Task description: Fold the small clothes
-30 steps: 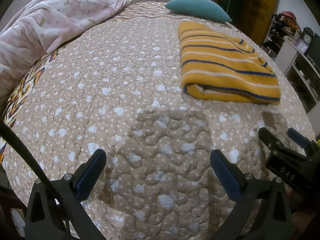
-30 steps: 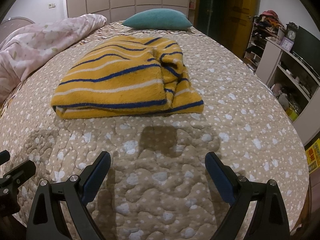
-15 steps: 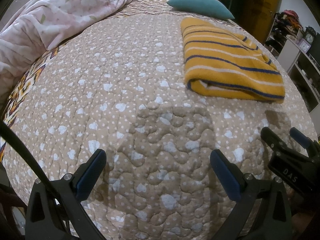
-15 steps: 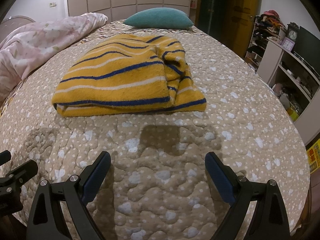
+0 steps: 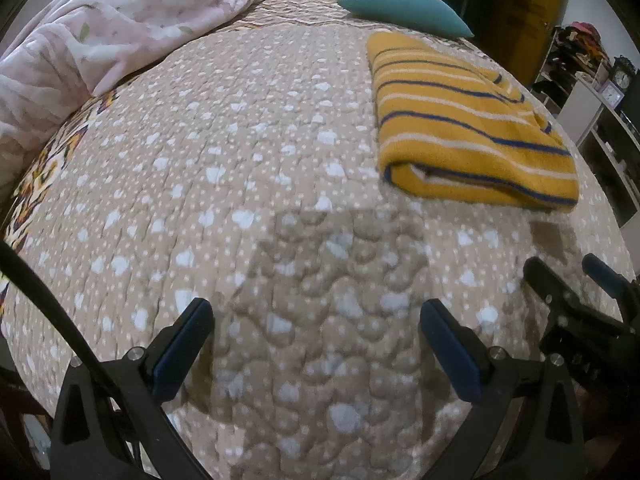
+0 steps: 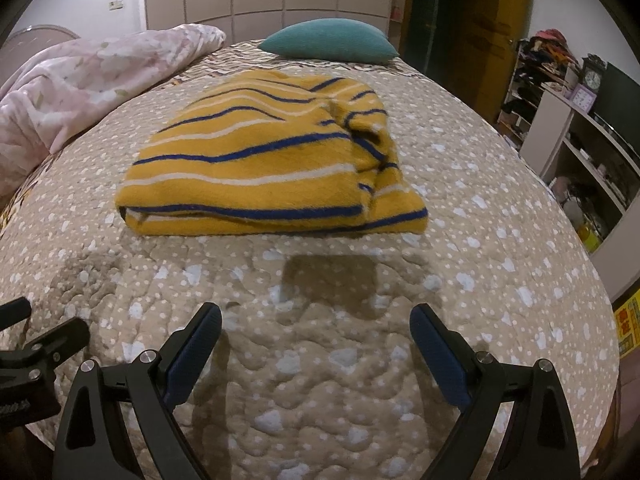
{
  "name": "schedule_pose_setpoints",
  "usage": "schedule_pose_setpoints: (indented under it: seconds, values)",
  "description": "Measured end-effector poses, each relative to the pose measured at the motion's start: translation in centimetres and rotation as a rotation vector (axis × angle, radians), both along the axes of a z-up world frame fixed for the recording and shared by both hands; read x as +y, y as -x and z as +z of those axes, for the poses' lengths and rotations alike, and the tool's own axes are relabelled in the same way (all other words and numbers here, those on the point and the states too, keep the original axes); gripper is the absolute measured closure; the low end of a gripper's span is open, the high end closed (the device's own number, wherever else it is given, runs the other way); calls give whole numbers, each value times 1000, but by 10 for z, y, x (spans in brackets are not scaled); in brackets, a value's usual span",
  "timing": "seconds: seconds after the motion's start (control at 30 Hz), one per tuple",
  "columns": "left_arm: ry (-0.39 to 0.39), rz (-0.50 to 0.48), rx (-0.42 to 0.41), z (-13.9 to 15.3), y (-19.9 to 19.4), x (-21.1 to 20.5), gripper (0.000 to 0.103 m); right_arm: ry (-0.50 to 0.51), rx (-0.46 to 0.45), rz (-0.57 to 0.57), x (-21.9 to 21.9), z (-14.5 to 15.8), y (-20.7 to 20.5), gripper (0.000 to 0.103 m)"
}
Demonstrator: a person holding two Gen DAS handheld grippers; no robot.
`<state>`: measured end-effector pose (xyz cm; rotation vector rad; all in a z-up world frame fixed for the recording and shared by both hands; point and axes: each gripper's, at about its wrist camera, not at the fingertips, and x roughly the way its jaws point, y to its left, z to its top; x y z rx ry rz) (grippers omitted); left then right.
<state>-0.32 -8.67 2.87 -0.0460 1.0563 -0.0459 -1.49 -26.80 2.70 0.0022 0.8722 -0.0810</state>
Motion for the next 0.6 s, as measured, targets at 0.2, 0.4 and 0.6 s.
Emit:
schedule_pose_setpoints:
  seconds: [0.2, 0.4, 0.6]
  values:
    - [-10, -25, -10, 0, -13, -1, 0, 11, -6, 35, 10, 8, -14, 6]
    - [6, -40, -10, 2, -28, 3, 2, 15, -10, 61, 19, 14, -25, 6]
    - [35, 2, 7, 7, -46, 31, 2, 15, -26, 42, 10, 16, -33, 6]
